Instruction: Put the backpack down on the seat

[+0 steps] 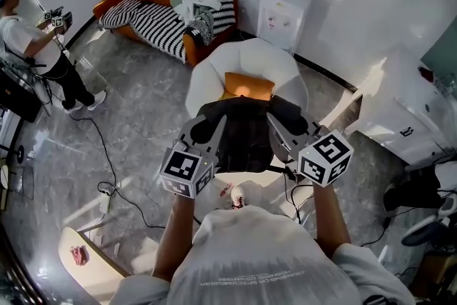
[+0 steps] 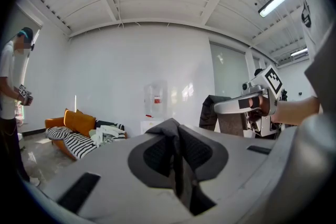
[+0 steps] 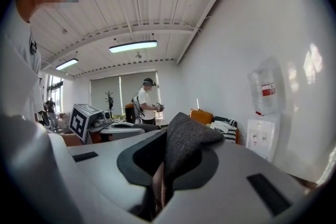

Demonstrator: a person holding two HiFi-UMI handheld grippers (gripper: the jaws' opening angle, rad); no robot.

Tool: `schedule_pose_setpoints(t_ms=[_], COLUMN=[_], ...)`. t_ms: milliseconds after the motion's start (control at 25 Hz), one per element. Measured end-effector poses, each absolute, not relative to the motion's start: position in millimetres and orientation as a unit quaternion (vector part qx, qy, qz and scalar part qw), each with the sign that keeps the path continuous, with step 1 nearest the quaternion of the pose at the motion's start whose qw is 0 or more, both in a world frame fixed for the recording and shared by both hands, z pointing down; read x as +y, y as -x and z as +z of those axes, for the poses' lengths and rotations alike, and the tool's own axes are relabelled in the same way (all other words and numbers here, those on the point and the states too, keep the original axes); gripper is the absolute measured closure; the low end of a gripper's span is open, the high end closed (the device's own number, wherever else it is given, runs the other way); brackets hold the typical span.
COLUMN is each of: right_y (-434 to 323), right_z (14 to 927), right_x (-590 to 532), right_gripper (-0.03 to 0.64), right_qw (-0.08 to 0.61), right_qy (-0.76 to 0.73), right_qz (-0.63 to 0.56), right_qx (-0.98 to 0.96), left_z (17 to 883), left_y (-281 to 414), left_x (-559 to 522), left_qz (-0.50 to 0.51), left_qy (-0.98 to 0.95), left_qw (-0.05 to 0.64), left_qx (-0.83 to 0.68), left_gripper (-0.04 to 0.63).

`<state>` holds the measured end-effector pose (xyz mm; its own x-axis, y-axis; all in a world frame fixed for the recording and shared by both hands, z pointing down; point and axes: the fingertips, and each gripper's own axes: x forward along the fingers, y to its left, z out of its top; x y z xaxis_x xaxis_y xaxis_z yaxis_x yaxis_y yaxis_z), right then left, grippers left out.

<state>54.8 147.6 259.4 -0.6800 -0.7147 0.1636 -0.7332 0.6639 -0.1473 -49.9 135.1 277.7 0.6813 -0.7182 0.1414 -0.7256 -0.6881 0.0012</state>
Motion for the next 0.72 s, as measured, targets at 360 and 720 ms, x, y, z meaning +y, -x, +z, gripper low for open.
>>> schedule_pose_setpoints(t_ms=[360, 720], right_y=[-48, -38], right_z=[263, 264], right_x=[112, 82], right_gripper=[0.588, 0.588], right_qw=[0.04, 0.052], right_qy=[-0.402, -0.404], right_qz=[0.112, 0.119], right_qx=[-0.908, -0.905], left_z=[283, 282], left_y=[57, 65], left_x=[101, 73], left_qz=[0.072, 0.091], left_qy=[-0.921, -0.923], left_qw=[0.029, 0.031], left_qx=[-0.383, -0.374], left_gripper=[0.545, 0.541])
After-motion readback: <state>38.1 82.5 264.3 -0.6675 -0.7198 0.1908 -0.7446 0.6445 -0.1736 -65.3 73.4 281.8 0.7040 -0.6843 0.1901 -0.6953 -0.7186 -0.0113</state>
